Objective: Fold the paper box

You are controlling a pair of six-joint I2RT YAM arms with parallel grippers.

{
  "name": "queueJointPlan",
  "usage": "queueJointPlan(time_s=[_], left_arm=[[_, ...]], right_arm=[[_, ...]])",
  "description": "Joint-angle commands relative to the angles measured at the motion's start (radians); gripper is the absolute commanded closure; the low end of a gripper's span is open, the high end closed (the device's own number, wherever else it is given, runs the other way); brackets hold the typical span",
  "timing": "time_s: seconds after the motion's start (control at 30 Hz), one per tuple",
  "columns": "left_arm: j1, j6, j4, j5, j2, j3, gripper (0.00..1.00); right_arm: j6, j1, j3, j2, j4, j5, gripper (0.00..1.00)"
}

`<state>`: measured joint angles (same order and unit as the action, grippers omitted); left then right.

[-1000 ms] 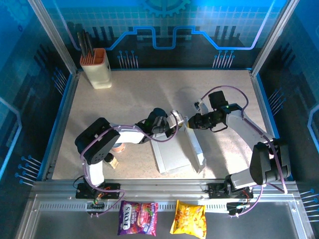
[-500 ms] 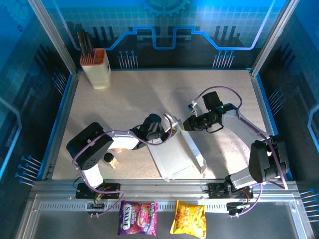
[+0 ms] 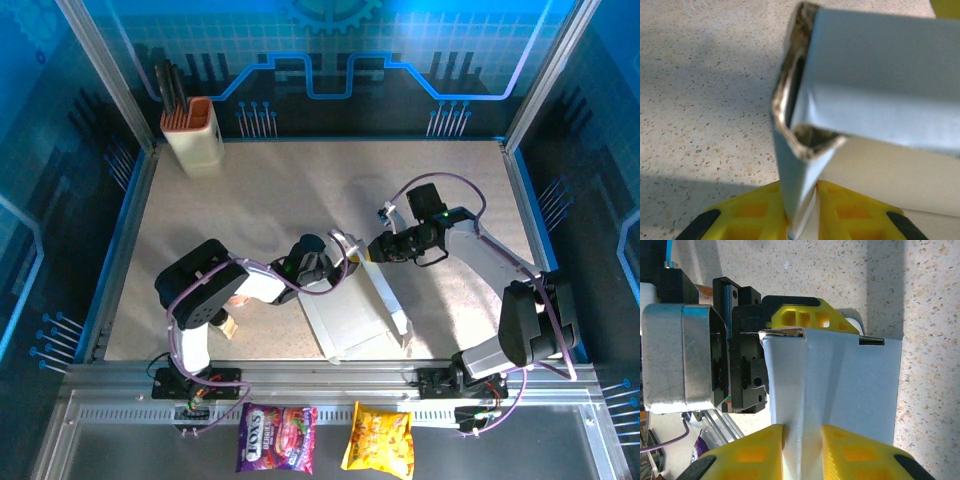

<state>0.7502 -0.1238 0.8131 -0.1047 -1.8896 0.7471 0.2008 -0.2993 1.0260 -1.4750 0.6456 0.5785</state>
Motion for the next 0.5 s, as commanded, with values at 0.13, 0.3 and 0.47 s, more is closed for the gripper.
queueJointPlan(time_s=[0.13, 0.3, 0.47], left_arm=[[0.022, 0.073, 0.105, 0.096, -0.027, -0.006, 1.00], [0.051, 0.064, 0.054, 0.275, -0.007, 0.004, 1.00], [0.071, 0.071, -0.087, 0.423, -0.003, 0.062, 1.00]], right_arm=[[-0.008, 0.000, -0.006, -0.026, 0.024, -0.013, 0.75], [0.005, 0.000, -0.016, -0.025, 0.008, 0.027, 0.72], [0.007, 0.001, -0.012, -0.032, 0.009, 0.014, 0.73]])
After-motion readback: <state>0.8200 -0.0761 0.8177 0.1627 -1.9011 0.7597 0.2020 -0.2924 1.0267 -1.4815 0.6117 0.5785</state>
